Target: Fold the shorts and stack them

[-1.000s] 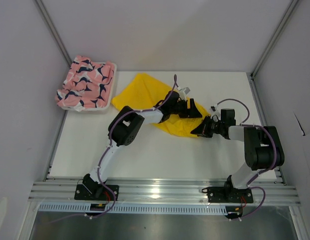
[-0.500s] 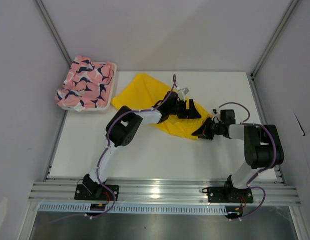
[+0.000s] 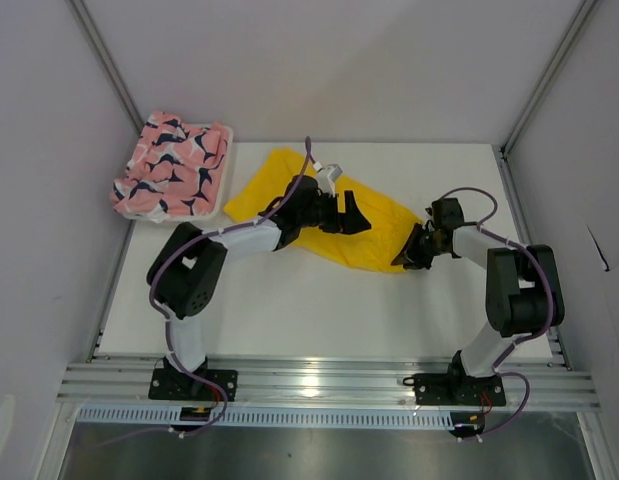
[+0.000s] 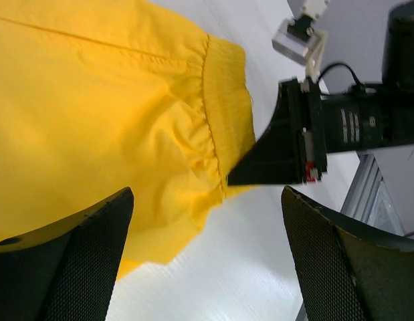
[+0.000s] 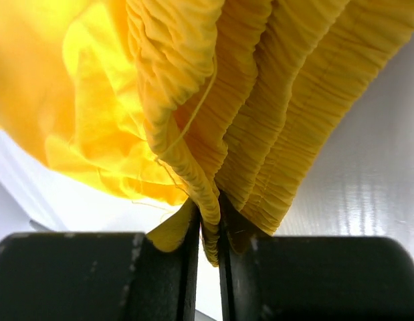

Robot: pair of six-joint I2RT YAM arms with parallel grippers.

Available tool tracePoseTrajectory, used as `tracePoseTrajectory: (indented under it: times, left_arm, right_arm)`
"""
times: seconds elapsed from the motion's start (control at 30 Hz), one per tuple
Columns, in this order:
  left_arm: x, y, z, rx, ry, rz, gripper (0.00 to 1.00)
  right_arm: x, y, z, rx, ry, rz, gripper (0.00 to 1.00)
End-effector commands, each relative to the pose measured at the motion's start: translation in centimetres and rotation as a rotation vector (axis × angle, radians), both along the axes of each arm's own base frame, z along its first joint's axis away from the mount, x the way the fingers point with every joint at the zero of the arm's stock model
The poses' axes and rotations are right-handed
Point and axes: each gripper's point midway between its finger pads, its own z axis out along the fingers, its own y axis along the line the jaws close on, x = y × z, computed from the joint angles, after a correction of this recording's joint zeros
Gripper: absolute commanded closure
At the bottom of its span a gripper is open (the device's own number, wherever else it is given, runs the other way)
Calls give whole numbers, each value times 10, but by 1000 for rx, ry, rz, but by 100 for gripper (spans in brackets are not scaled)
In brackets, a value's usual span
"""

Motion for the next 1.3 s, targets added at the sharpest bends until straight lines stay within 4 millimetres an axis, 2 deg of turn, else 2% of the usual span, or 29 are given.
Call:
tracePoseTrajectory:
  times: [0.0, 0.07, 0.17, 0.23, 0.4, 0.43, 0.5, 0.53, 0.57, 0.63, 0.67, 0.77, 0.83, 1.07, 1.1, 1.17, 1.2, 1.27]
  left_arm:
    - [-19, 6, -3, 19, -64, -3, 7]
    - [-28, 4, -16, 33, -52, -15, 9]
    - [-32, -4, -25, 27, -42, -35, 13]
    - [-33, -8, -31, 33, -46, -39, 14]
    - [-25, -12, -53, 83, 0, -15, 16]
    - [-24, -10, -65, 104, 23, -4, 17]
    - [-20, -10, -73, 130, 58, 17, 17]
    - [-20, -10, -78, 142, 71, 22, 17]
    - [-20, -6, -91, 175, 104, 39, 17]
    - [-15, -4, -94, 196, 120, 68, 17]
    - [-14, -3, -96, 206, 136, 82, 17]
    - [-12, 2, -110, 255, 174, 109, 17]
    - [-9, 4, -111, 272, 182, 129, 17]
    - [-9, 19, -115, 350, 213, 186, 17]
    - [-7, 19, -115, 356, 214, 193, 17]
    - [-9, 22, -118, 370, 230, 197, 17]
    - [-10, 22, -119, 375, 235, 200, 17]
    - [-14, 25, -121, 390, 251, 205, 17]
  right_arm:
    - [-4, -34, -23, -222, 74, -27, 84]
    - [-3, -37, -29, -246, 90, -22, 83]
    - [2, -39, -28, -258, 83, -22, 64]
    - [6, -42, -24, -268, 64, -32, 59]
    - [17, -48, -18, -169, 37, -50, 55]
    - [20, -50, -13, -166, 20, -58, 49]
    - [20, -51, -9, -164, 1, -58, 43]
    - [24, -59, -6, -149, -14, -80, 41]
    - [23, -60, -5, -138, -20, -86, 43]
    - [25, -67, -5, -101, -21, -113, 60]
    - [25, -69, -7, -90, -17, -122, 73]
    - [24, -78, -19, -74, 32, -147, 100]
    - [24, -87, -26, -74, 57, -173, 100]
    - [31, -112, -29, -147, 77, -231, 98]
    - [32, -114, -28, -158, 79, -232, 95]
    - [33, -118, -27, -178, 77, -240, 83]
    - [33, -120, -27, -192, 74, -242, 72]
    - [34, -125, -24, -205, 69, -264, 64]
